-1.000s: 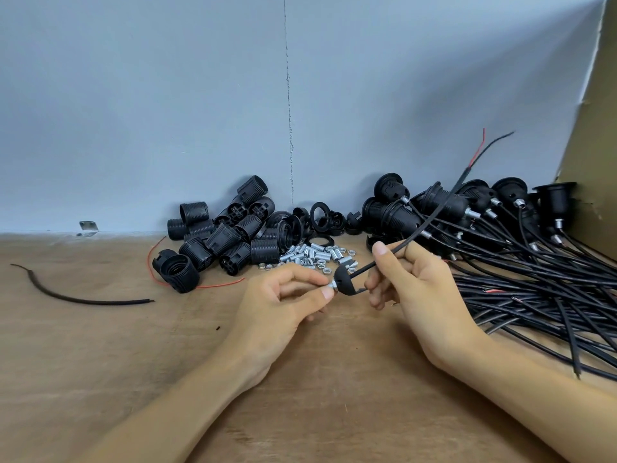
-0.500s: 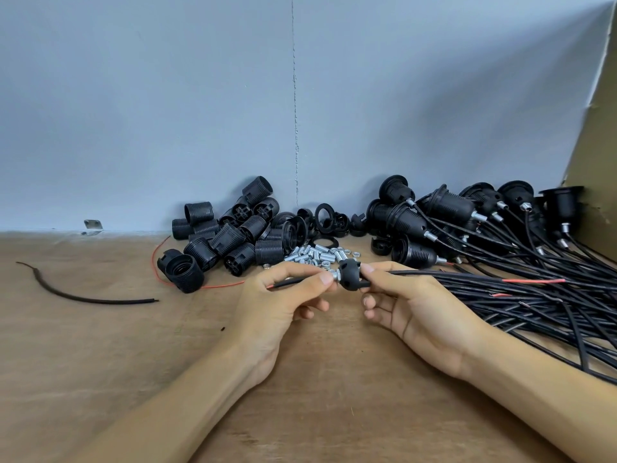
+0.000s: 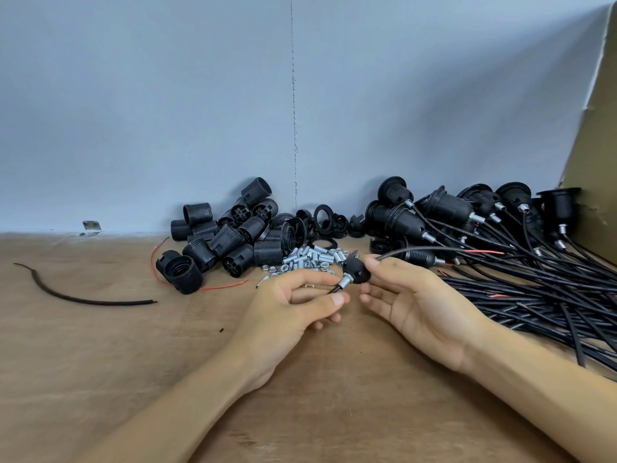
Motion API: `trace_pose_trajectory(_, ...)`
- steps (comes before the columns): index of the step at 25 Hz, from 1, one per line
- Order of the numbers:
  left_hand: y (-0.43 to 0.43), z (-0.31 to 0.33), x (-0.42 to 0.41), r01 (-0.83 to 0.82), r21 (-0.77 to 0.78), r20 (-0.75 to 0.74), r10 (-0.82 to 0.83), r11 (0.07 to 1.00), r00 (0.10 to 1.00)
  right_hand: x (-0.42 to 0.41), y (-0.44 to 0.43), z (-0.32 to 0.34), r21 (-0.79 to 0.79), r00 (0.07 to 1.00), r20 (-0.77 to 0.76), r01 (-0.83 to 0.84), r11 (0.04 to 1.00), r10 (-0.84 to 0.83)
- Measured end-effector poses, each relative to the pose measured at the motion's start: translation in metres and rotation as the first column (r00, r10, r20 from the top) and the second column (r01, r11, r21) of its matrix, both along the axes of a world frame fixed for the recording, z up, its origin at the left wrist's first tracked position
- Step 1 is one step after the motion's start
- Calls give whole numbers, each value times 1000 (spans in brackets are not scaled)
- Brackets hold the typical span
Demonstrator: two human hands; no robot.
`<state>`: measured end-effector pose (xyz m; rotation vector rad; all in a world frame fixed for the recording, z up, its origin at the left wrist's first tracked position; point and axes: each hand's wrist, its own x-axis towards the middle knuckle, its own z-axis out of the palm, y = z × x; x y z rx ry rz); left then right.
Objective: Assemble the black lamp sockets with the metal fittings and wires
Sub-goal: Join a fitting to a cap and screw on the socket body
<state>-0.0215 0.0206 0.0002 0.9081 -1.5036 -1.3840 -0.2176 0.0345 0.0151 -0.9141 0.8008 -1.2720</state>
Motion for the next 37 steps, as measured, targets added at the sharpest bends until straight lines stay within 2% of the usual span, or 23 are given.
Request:
trace_pose_trajectory(5,2,-1,-1,50,-32,74,-47,998,996,6,2,-5,-101,990,-139,0,995,-14)
trace_pose_trajectory(8,2,0,-1,59,-15,64,-58,998,996,3,1,1,-185,967,-184,142,972,-176)
trace_pose_trajectory(10,3,0,-2,69,-14,56,-68,998,996,0,-1,7,-212,961,-121,218,953,-247)
trace_pose_trajectory(13,4,1,-3,77,-15,130,-75,997,989,1,-1,11,-189,974,83,221,957,-209)
trace_pose_trajectory(15,3,1,-1,126,-28,180,-119,992,976,4,1,11,-194,980,100,189,963,-172)
trace_pose_trajectory(21,5,3,1,252,-66,282,-224,966,933,14,9,14,-273,996,-24,73,959,-83)
trace_pose_trajectory(23,5,4,0,216,-66,238,-195,974,951,12,9,21,-256,995,-88,23,966,-47)
trace_pose_trajectory(25,4,5,0,159,-55,154,-149,986,977,6,9,26,-188,969,-246,-83,979,35)
trace_pose_trajectory(26,3,5,0,145,-48,122,-139,988,983,2,10,28,-154,925,-371,-141,978,75)
trace_pose_trajectory(28,2,6,1,143,-47,106,-137,989,985,-2,12,30,-133,776,-625,-218,967,89)
trace_pose_trajectory(31,0,5,0,129,-46,92,-124,991,988,-5,13,32,-224,514,-856,-278,934,-52)
trace_pose_trajectory(34,-1,2,-1,116,-25,67,-114,993,991,-9,11,33,-299,215,-949,-368,880,-232)
trace_pose_trajectory(37,-4,1,-1,84,-9,13,-84,996,996,-11,12,34,-358,112,-933,-388,849,-342)
